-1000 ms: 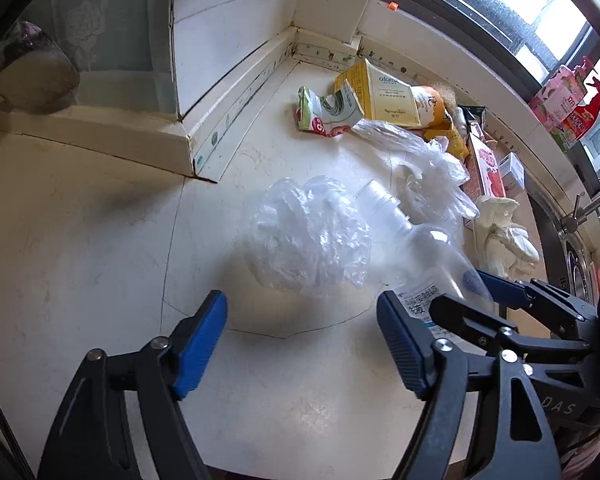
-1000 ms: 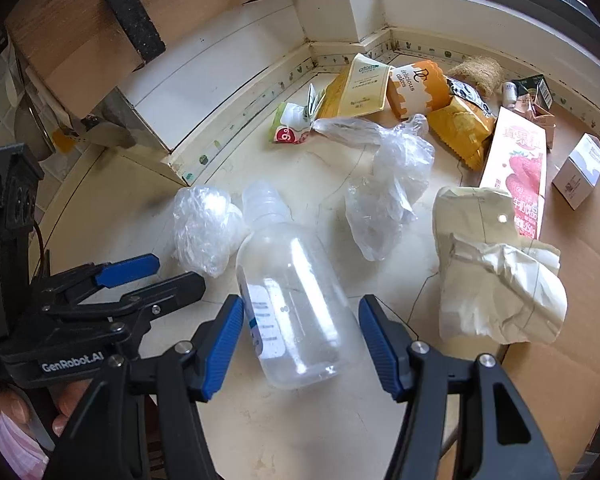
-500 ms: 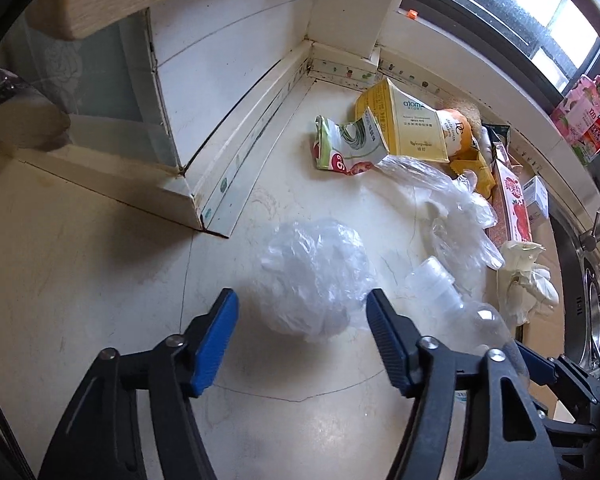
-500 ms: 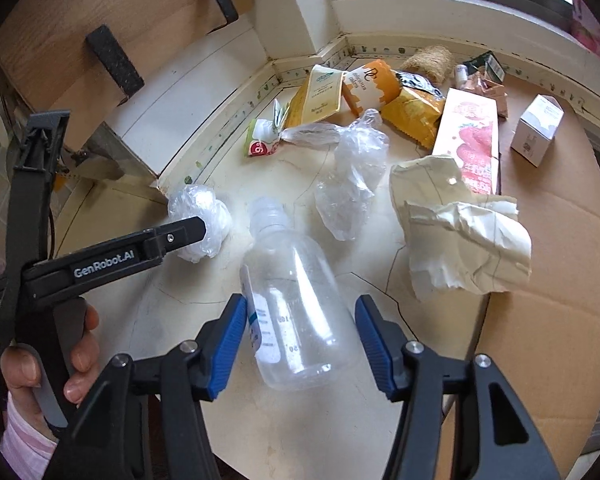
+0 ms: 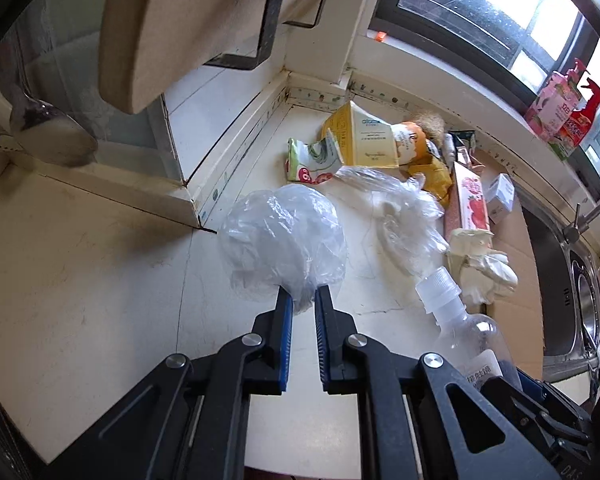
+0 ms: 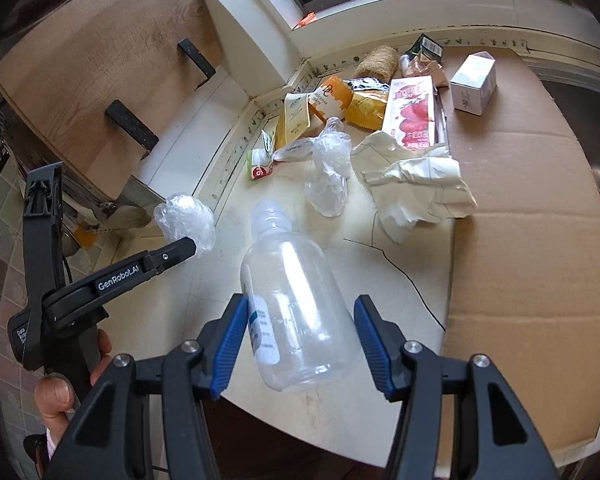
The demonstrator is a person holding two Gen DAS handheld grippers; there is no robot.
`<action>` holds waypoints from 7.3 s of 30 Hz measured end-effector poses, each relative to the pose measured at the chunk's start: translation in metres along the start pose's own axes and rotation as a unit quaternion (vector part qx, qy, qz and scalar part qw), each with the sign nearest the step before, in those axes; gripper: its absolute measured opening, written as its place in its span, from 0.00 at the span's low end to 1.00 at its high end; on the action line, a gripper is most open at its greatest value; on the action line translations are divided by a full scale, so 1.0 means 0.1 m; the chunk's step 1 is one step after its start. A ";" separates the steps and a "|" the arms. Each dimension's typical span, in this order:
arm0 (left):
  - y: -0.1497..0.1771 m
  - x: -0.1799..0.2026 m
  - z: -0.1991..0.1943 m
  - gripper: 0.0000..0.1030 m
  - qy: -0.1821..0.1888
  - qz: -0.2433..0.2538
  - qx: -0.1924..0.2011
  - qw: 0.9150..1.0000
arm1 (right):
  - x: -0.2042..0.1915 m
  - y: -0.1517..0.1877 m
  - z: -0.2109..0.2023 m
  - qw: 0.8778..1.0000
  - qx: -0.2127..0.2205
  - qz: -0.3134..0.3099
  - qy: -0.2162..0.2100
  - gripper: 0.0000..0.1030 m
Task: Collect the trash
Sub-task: 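Carry the plastic bag and clear bottle down over the black trash bin, then open both tools to drop the bag and bottle into the bin, then raise both tools back up toward the counter trash, then grasp the clear plastic bag with the left tool while the right tool grasps the white tissue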
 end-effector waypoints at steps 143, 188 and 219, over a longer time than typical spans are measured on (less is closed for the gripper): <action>1.76 0.83 -2.72 0.71 -0.006 0.065 0.074 0.995 | -0.06 1.37 -2.22 0.988 0.013 -0.145 0.058 0.59; -0.15 1.08 0.24 0.77 0.027 0.182 -0.003 0.983 | 0.54 -0.56 0.04 0.987 0.010 -0.087 0.134 0.64; -0.30 0.75 0.58 0.77 0.031 0.154 -0.023 0.987 | 0.52 -0.32 0.58 0.993 -0.060 -0.091 0.041 0.02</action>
Point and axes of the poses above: each gripper's, at about its wrist camera, not at the fingertips, and z roughly the way its jaws point, x to its right, y to its underside, the point moved 1 cm from there along z, roughly the way its jaws point, and after that the axes turned 7 degrees about x, right-handed, at the moved point
